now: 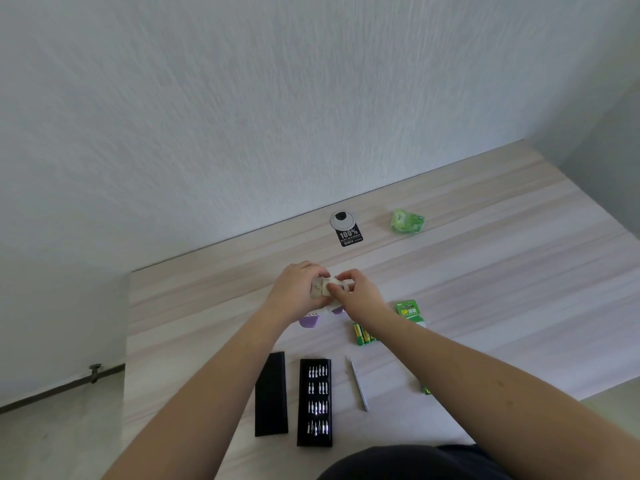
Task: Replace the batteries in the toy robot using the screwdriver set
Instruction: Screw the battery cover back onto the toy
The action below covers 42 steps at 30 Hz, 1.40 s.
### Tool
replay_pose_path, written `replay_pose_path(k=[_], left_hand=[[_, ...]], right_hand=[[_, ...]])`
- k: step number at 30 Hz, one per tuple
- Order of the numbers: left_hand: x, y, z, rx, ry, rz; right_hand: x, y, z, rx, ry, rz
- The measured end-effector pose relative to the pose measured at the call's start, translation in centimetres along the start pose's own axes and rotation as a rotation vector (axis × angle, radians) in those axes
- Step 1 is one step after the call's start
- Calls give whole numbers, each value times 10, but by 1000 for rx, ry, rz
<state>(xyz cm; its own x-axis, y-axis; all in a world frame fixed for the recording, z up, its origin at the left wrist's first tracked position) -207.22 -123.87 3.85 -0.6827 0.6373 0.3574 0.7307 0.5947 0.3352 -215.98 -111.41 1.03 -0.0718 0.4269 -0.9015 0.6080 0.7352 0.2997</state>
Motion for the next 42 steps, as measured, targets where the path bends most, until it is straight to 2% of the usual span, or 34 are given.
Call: replay_pose_path(k=[18,21,24,26,29,31,34,42], left_hand=[[-1,5,-6,-39,-8,49],[-7,5,-6,-74,92,40],[-17,8,-7,-85,317,-9],[-24,10,-2,-22,417,-87],[-30,15,18,166,417,-247],[-32,18,32,210,565,-303],[-34,16,41,251,675,-301],[-33,12,43,300,732,-215]], right_hand=[[1,1,6,2,-27,-4],[4,1,7,5,-81,-6],[6,1,8,-2,-116,-29],[8,3,8,-9,-141,-40],[12,2,7,-15,-145,-51],[13,2,7,-22,-134,-53],[15,2,9,-41,-161,-29],[17,-7,28,20,-322,95]])
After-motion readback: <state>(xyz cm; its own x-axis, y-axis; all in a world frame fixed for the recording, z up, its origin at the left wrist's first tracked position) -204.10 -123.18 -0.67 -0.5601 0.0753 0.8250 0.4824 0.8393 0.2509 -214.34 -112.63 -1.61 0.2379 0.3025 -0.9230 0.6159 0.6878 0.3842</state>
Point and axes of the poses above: each hand's wrist, its own y-axis away from the middle knuckle, its own z-axis out of the palm, x = y × z, the point moved 1 cm from there along -y, towards the middle knuckle, and after that the axes turned 14 degrees about -z, right-handed, at the moved point
